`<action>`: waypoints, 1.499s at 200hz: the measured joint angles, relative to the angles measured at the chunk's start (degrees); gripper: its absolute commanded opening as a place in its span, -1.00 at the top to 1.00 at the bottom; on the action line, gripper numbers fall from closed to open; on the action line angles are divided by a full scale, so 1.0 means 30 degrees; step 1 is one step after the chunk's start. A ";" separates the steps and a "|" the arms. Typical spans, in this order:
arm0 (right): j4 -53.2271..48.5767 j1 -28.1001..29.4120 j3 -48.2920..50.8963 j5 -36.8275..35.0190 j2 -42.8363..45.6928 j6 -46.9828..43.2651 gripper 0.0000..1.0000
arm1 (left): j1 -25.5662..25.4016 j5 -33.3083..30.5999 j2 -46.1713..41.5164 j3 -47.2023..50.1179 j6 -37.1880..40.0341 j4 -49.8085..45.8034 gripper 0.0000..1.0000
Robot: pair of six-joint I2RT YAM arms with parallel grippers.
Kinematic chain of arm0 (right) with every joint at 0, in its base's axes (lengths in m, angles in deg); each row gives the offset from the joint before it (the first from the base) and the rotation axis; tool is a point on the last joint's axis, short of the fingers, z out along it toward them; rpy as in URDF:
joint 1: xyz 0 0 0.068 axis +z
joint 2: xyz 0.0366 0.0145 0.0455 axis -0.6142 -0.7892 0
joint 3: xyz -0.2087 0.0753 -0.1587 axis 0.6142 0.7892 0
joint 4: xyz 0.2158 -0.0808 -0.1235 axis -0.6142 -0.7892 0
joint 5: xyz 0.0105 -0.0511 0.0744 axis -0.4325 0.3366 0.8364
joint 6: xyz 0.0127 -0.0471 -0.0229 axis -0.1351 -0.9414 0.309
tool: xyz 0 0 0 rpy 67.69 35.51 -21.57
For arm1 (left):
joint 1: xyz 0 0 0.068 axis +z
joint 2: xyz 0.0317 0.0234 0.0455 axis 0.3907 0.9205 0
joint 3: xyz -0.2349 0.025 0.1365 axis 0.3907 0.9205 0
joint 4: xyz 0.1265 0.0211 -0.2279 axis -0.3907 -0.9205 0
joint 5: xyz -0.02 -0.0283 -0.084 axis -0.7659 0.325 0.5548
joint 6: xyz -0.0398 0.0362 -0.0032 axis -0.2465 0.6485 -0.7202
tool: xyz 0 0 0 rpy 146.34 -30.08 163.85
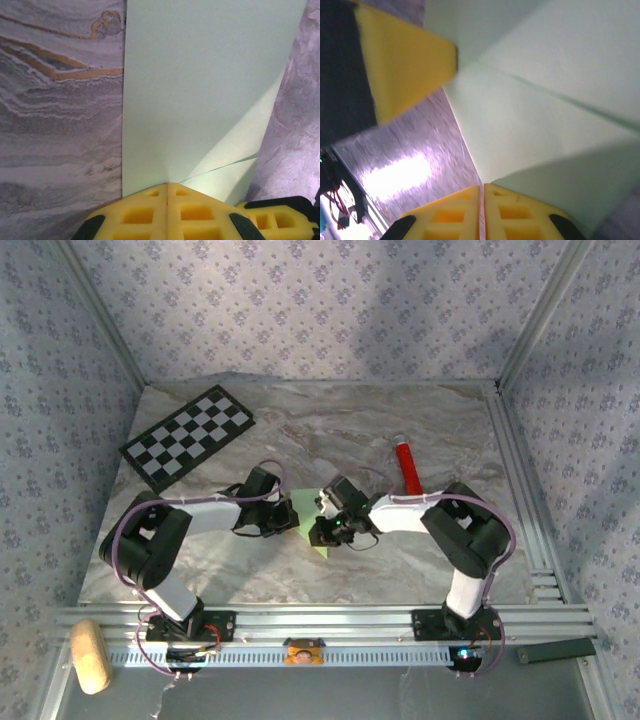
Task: Fold a paper plane with a square sheet of paper (pick it up from the middle)
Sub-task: Third fold the triangle at the center of the table, then fourth fold the wing at the center of the table.
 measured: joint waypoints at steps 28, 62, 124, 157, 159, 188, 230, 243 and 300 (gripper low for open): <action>-0.0255 -0.0007 0.1406 0.0022 0.1275 -0.0306 0.74 | -0.0036 -0.0087 0.0000 -0.0051 -0.0007 -0.0080 0.89; -0.0554 -0.0007 0.3213 0.0015 0.3031 -0.0386 0.74 | -0.0036 -0.0087 0.0000 -0.0044 -0.0029 -0.0051 0.89; -0.2171 -0.0641 0.4131 -0.2594 0.6222 -0.0189 0.61 | -0.1457 -0.2637 -0.3585 0.3730 -0.3803 0.1960 0.79; -0.3045 -0.0721 0.3614 -0.4969 0.6710 0.0503 0.39 | -0.2965 -0.4881 -0.6543 0.4342 -0.5217 0.0838 0.52; -0.3067 -0.0721 0.3570 -0.5027 0.6703 0.0583 0.38 | -0.2973 -0.4954 -0.6688 0.4328 -0.5166 0.0765 0.50; -0.3417 -0.0590 0.2433 -0.6207 0.6309 0.0947 0.20 | -0.2856 -0.6484 -0.8546 0.3963 -0.5020 -0.0627 0.36; -0.3249 -0.0168 0.0984 -0.6870 0.5158 0.1224 0.18 | -0.0699 -0.5399 -0.9143 0.3701 -0.3526 -0.1450 0.21; -0.3089 -0.0109 0.0648 -0.6790 0.4612 0.1129 0.23 | 0.0248 -0.4284 -0.9114 0.3701 -0.2958 -0.1450 0.17; -0.0750 -0.0219 -0.0066 -0.4692 0.1734 0.0860 0.27 | 0.3738 0.0364 -0.7963 0.3621 -0.1778 -0.0896 0.16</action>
